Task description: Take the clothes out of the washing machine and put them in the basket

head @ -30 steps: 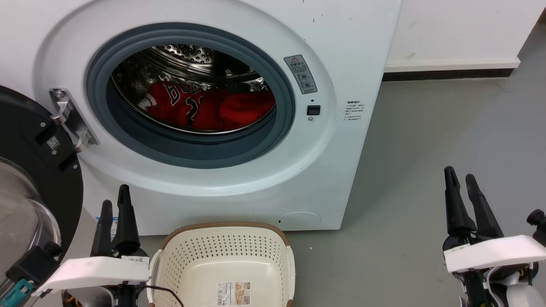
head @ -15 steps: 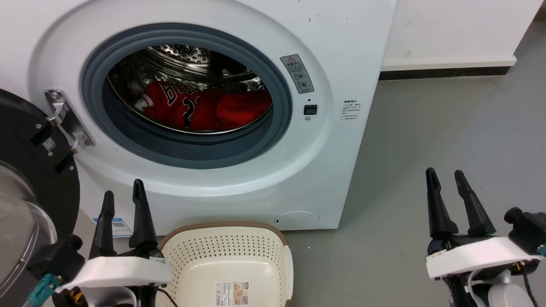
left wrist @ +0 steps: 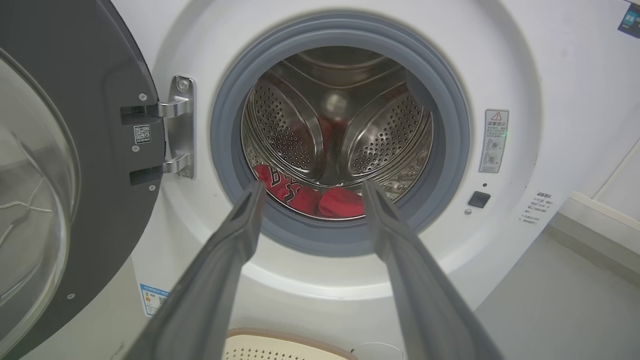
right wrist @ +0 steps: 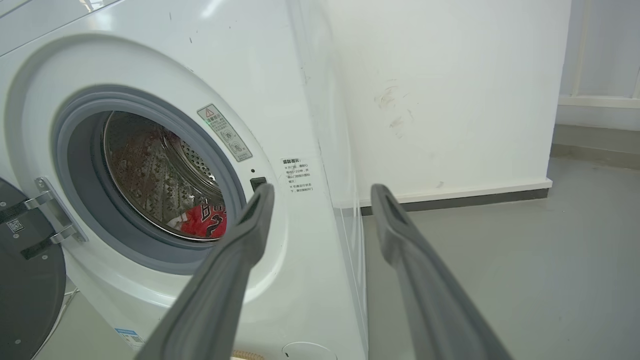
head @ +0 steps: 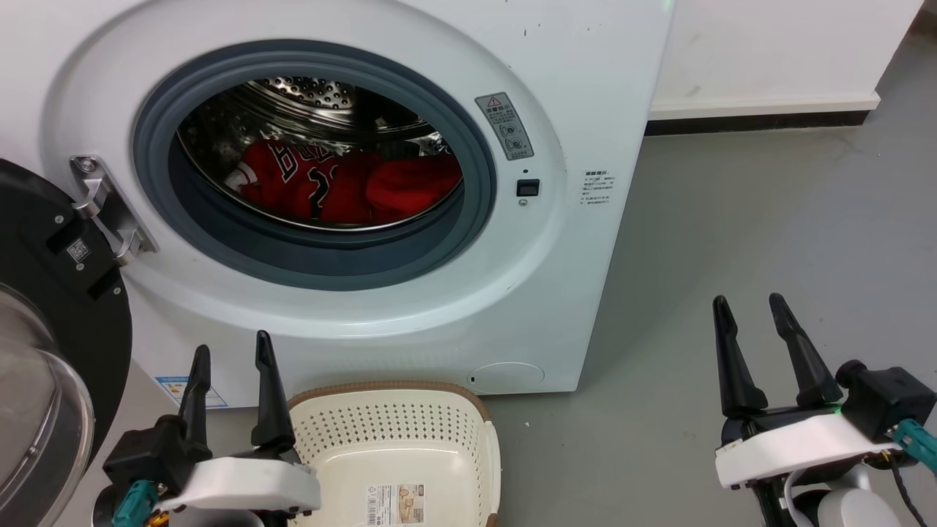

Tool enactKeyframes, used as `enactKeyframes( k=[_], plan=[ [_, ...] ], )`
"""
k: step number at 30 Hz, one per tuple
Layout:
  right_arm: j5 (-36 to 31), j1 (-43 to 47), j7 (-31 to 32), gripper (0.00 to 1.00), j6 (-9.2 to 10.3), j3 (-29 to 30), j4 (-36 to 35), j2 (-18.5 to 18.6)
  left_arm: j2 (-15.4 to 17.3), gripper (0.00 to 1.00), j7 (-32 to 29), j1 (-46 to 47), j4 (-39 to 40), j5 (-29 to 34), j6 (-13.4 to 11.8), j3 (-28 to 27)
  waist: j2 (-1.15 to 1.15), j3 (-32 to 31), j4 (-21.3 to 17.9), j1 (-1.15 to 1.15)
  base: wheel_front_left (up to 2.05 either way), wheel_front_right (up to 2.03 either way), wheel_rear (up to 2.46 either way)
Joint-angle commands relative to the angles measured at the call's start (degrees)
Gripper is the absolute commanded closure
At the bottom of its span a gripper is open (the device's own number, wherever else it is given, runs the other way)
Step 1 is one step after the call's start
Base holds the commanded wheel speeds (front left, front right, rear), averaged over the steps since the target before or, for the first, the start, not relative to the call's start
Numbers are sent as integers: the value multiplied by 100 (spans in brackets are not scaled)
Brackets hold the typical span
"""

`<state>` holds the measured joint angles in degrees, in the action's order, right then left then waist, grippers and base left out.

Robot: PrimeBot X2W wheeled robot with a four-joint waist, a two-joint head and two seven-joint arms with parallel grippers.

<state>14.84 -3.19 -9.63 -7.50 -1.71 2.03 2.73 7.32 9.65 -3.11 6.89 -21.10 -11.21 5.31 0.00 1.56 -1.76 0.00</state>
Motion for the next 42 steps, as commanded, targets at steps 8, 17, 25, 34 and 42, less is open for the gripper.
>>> enactKeyframes(
  k=[8,17,25,34,42],
  plan=[
    [-561,40,-140,0,1,-47,34,21,204,0,139,-76,11,370,-114,215,0,3,-27,0,0,0,0],
    [-1121,51,-267,0,1,-104,121,21,301,0,266,-139,-148,922,-219,408,0,1,-71,0,0,0,0],
    [-1459,60,-352,0,2,-133,173,20,359,0,340,-207,-183,1194,-348,536,0,10,-105,0,0,0,0],
    [-1634,69,-447,0,2,-167,262,20,257,0,443,-268,-108,1352,-150,527,0,-4,-150,0,0,0,0],
    [-1693,66,-530,0,3,-154,401,15,71,0,529,-374,-94,1535,197,269,0,-11,-173,0,0,0,0]
  ],
)
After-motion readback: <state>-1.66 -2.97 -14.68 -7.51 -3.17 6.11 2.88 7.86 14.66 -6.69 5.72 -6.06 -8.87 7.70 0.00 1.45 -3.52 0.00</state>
